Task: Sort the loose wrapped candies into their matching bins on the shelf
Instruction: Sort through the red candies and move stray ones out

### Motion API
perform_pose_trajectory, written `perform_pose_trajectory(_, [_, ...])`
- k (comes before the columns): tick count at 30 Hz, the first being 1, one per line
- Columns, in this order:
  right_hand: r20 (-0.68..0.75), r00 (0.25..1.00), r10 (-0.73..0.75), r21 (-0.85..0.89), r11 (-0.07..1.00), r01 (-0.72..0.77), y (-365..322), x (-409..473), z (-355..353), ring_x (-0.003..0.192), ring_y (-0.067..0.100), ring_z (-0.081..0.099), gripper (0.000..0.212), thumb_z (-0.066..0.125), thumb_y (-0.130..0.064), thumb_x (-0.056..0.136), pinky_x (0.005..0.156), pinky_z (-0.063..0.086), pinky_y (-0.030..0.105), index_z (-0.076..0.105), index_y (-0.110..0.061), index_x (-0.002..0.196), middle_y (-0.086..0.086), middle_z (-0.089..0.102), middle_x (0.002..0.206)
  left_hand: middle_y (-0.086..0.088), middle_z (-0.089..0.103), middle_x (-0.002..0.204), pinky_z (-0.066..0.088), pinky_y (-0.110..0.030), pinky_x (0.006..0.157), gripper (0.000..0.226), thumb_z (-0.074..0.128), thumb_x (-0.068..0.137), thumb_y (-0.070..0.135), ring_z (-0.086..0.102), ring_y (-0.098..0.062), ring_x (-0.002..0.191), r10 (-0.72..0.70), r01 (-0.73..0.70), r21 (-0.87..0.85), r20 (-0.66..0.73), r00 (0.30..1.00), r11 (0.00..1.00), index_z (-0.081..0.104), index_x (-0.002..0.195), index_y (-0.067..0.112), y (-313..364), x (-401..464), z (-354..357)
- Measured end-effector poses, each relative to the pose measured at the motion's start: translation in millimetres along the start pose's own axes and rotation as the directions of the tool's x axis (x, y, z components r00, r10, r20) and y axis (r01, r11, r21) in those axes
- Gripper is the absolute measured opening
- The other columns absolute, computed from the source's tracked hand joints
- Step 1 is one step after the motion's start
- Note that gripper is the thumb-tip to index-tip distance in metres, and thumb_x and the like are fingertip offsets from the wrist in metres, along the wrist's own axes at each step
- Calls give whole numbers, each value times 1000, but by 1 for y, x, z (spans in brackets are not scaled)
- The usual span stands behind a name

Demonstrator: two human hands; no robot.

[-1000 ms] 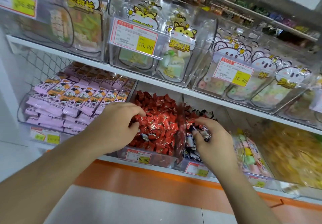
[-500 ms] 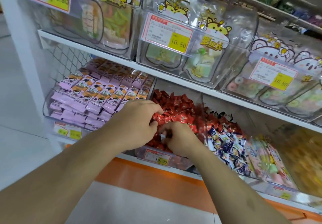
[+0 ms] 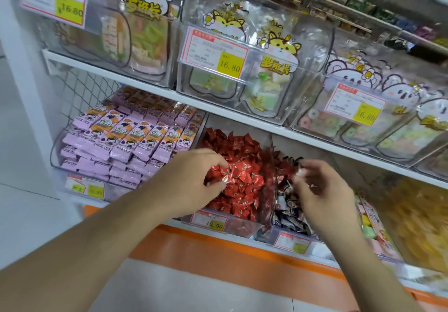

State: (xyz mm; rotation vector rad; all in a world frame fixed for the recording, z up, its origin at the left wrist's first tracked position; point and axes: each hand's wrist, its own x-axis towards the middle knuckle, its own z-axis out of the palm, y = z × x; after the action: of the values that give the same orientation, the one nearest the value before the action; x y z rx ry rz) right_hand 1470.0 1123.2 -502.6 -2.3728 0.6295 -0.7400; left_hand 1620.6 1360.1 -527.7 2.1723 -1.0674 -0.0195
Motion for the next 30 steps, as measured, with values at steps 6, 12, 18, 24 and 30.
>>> perform_pose_trajectory(6, [82,994,-72,-277,957,93,18,-8,-14,128,16,55,50,73,-20,94,105,40,29,58,-21,142,-5,60,141,20,58,129,47,-26,100,40,71,95,35,52,0,106,-67,73,-43,121,990,996,61,135,35,20,6,26])
perform_pose_trajectory(12, [201,971,-133,-184,968,171,21,-11,11,124,9,55,37,72,-18,94,106,37,19,67,-24,131,-11,62,132,10,61,138,50,-33,105,46,79,89,29,60,-11,120,-179,179,20,190,965,984,64,132,36,11,36,58])
perform_pose_trajectory(18, [192,974,-122,-130,980,148,28,-10,17,114,-1,52,32,68,-18,97,102,38,16,68,-23,129,-14,62,129,4,68,124,53,-27,82,26,76,91,21,66,-15,98,-279,256,129,218,935,958,75,109,40,-6,53,84])
perform_pose_trajectory(24, [184,977,-107,-141,981,134,31,-8,17,113,5,58,31,67,-18,97,98,41,18,69,-23,128,-13,65,126,7,69,119,56,-31,82,25,67,97,17,65,-11,94,-197,201,62,-65,978,978,74,118,28,-3,57,75])
perform_pose_trajectory(30, [231,968,-101,-149,979,138,28,-12,16,122,6,57,38,73,-23,94,103,39,21,66,-26,132,-16,63,130,10,67,117,51,-27,95,27,78,89,16,62,-11,107,-173,168,55,83,981,984,77,111,31,-6,47,79])
